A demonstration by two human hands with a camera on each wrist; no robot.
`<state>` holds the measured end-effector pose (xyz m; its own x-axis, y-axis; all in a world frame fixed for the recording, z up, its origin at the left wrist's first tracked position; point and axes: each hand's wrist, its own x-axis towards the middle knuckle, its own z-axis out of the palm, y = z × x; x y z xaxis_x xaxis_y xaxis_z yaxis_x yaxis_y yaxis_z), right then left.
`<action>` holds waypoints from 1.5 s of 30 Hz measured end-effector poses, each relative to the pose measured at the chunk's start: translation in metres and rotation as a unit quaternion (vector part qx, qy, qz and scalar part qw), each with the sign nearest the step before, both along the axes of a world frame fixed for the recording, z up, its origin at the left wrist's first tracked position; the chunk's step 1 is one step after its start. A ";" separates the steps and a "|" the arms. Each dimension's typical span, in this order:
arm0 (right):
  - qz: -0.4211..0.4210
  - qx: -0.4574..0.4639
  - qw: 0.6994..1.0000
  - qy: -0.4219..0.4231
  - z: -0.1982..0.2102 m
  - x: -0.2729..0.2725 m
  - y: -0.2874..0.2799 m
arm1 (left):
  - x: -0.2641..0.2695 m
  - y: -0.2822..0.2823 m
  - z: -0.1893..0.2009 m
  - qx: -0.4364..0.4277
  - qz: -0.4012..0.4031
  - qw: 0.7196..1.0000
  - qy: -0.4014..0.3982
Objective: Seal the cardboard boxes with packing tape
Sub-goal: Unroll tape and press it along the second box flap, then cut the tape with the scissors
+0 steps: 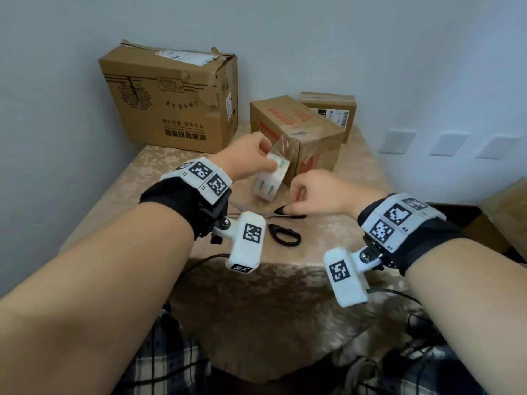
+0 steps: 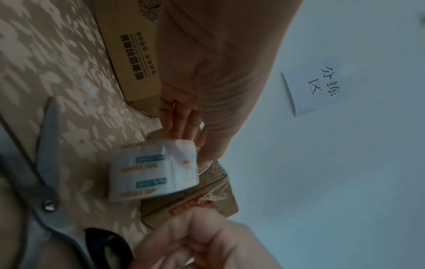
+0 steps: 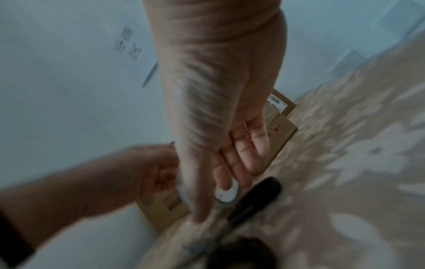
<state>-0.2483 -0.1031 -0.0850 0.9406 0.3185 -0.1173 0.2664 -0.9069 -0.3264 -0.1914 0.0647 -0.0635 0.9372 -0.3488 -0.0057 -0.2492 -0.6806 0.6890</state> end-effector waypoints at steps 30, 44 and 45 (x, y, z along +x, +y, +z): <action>-0.135 0.104 0.943 0.286 0.056 -0.006 -0.051 | 0.018 0.001 -0.020 -0.037 0.065 0.997 -0.020; -0.194 0.208 0.940 0.189 0.031 -0.004 -0.019 | 0.034 -0.003 -0.020 -0.121 0.097 0.988 0.005; -0.195 0.211 0.939 0.187 0.029 -0.003 -0.017 | 0.035 -0.002 -0.021 -0.122 0.099 0.988 0.008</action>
